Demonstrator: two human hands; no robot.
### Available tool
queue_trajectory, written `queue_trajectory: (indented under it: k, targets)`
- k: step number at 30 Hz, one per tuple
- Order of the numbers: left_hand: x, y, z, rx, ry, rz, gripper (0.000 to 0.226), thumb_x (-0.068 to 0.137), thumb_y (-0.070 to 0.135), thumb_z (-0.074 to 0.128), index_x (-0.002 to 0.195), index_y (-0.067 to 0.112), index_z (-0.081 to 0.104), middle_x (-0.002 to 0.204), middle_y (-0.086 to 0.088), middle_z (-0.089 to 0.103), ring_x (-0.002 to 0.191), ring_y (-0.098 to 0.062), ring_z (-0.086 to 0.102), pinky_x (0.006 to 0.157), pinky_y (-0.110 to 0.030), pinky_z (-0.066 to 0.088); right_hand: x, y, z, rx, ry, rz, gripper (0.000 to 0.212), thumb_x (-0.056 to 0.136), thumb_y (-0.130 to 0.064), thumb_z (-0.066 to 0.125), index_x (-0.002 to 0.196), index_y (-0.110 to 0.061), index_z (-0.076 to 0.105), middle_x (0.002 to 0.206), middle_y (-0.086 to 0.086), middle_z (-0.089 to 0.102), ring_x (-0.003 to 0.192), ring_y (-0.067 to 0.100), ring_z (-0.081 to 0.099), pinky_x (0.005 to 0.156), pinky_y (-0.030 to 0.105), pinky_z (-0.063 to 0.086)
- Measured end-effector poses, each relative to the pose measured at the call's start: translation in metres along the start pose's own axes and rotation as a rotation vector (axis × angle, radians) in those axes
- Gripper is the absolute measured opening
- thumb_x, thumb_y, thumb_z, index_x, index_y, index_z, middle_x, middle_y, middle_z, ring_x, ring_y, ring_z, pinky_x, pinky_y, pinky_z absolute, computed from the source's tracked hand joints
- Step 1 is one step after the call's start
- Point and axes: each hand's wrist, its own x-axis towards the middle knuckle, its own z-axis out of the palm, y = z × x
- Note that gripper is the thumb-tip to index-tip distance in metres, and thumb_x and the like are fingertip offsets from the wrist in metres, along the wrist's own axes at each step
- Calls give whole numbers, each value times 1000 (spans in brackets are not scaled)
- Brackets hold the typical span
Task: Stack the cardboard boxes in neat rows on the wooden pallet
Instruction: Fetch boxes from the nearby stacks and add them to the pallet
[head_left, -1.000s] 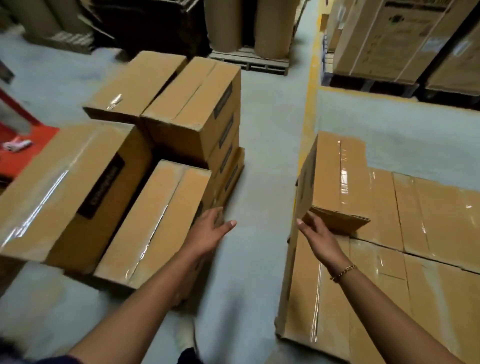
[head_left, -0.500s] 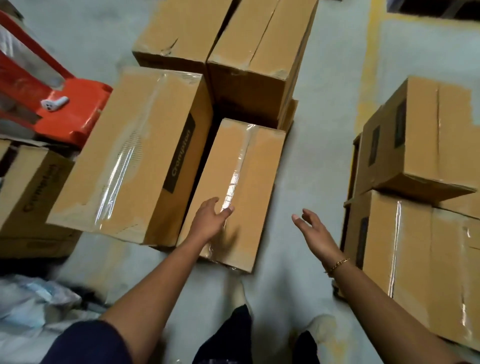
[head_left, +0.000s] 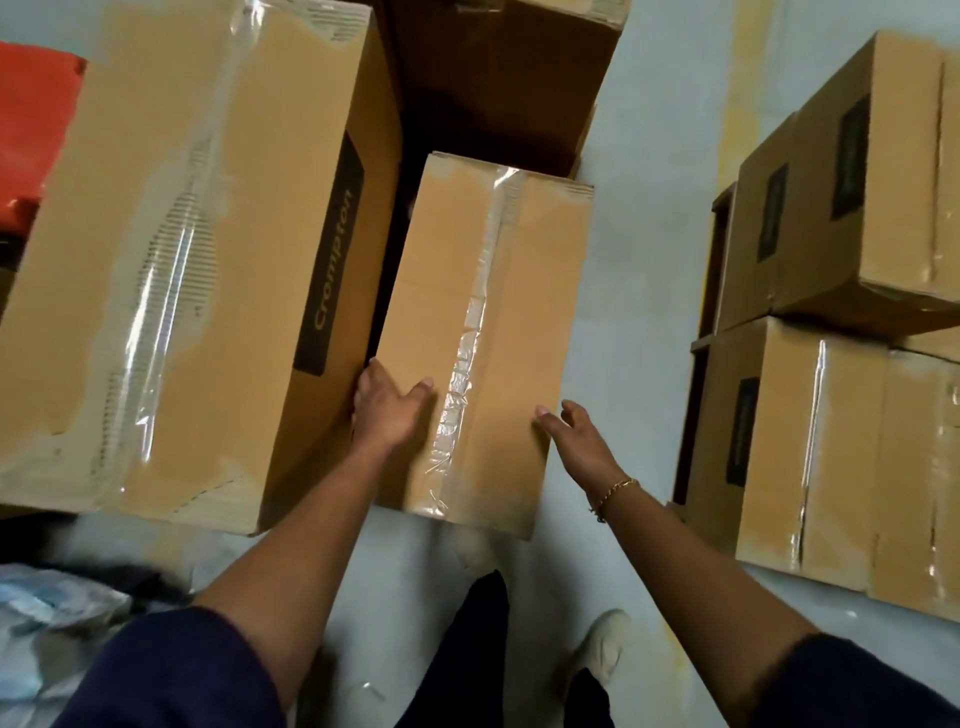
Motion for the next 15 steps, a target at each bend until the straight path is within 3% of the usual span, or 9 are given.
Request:
queue_trajectory:
  k: [3, 7, 12, 15]
  targets:
    - [12, -6, 8, 5, 20, -15, 98, 97, 55, 61, 164, 7, 8, 171, -11, 12, 156, -32, 14, 125, -47, 18, 14, 6, 11, 15, -8, 43, 81, 97, -61, 53, 160, -20, 24, 164, 2, 30, 147, 28, 36, 115, 41, 34]
    - [21, -6, 16, -16, 81, -46, 95, 97, 53, 62, 164, 10, 11, 170, -11, 18, 155, -32, 20, 124, -47, 20, 36, 24, 20, 82, -50, 48, 105, 72, -83, 56, 155, -23, 34, 155, 0, 47, 136, 25, 50, 114, 50, 42]
    - [8, 1, 16, 5, 132, 20, 78, 97, 42, 67, 158, 10, 30, 158, -12, 36, 141, -37, 41, 114, -47, 35, 32, 33, 19, 113, -5, 20, 78, 93, -62, 57, 157, -28, 29, 153, -2, 48, 136, 26, 50, 114, 51, 42]
    - [-19, 7, 17, -16, 109, 111, 69, 97, 33, 69, 155, 13, 35, 156, -8, 36, 133, -38, 50, 108, -46, 42, 15, 36, 2, 176, 92, -2, 64, 101, -49, 55, 156, -26, 34, 150, -1, 51, 133, 25, 52, 114, 50, 43]
